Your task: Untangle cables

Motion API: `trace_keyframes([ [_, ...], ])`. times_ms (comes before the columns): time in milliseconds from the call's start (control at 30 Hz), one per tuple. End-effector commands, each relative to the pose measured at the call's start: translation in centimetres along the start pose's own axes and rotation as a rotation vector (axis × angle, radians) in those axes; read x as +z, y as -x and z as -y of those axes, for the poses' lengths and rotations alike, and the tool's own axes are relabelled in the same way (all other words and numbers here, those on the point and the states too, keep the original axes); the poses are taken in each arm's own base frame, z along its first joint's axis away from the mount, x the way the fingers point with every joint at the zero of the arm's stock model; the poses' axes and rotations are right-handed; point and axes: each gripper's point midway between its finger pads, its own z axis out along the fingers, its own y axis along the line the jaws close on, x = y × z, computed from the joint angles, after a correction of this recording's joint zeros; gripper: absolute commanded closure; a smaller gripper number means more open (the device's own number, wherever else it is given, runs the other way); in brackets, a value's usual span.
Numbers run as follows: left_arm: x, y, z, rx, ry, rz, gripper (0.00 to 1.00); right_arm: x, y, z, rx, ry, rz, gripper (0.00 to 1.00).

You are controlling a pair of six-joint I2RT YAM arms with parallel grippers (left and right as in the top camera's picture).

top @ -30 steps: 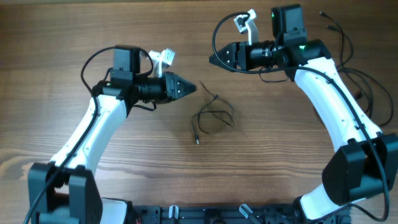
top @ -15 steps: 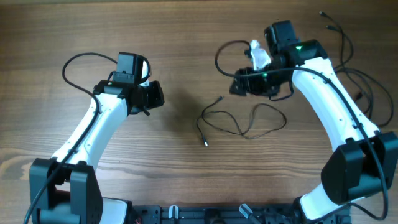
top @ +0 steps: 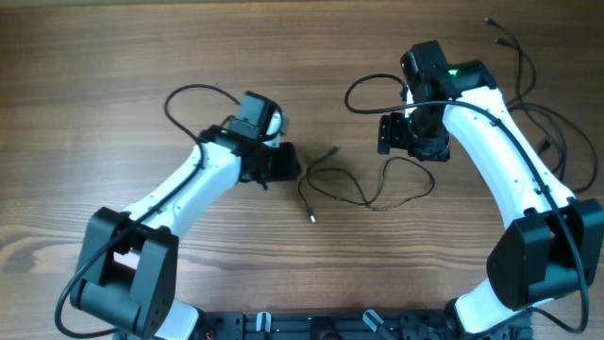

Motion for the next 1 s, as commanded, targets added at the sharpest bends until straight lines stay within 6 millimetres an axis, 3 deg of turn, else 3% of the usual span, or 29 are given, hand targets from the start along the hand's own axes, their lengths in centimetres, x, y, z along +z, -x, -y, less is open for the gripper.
trace_keyframes([
  [0,0.7,-1.6,2.5,-0.151,-0.061,-0.061,0.54,0.6,0.5,1.0,0.060,-0.054,0.010,0.20],
  [100,1.1,-2.2,3.2,-0.324,-0.055,-0.082,0.41,0.6,0.4,1.0,0.061,-0.055,0.007,0.20],
  [267,1.6,-3.3,4.3,-0.497,-0.045,-0.110,0.44,0.6,0.2,1.1,0.062,-0.051,-0.005,0.19],
  [400,2.7,-3.8,5.2,-0.518,-0.034,-0.114,0.46,0.5,0.3,1.4,0.075,-0.041,-0.008,0.19],
  [533,4.7,-5.0,5.6,-0.534,-0.011,-0.152,0.56,0.5,0.3,1.8,0.063,-0.043,-0.014,0.19],
  [567,4.9,-4.9,5.6,-0.529,-0.010,-0.144,0.65,0.5,0.3,1.8,0.061,-0.044,-0.015,0.19],
  [600,4.9,-4.6,5.6,-0.526,-0.011,-0.132,0.81,0.5,0.3,1.8,0.062,-0.044,-0.015,0.19],
  [633,4.9,-4.0,5.6,-0.523,-0.022,-0.112,0.94,0.5,0.3,1.8,0.062,-0.044,-0.015,0.19],
  [667,4.8,-3.4,5.6,-0.525,-0.034,-0.097,0.96,0.5,0.2,1.8,0.062,-0.045,-0.017,0.19],
  [767,2.8,-0.3,5.4,-0.547,-0.111,-0.031,0.96,0.5,0.1,1.8,0.037,-0.046,-0.022,0.16],
  [867,-0.9,4.0,6.7,-0.472,-0.265,0.062,0.96,0.5,0.0,1.9,0.037,-0.048,-0.028,0.12],
  [967,-4.4,6.7,5.8,-0.482,-0.316,0.166,0.96,0.5,-0.3,1.5,0.037,-0.028,-0.044,0.11],
])
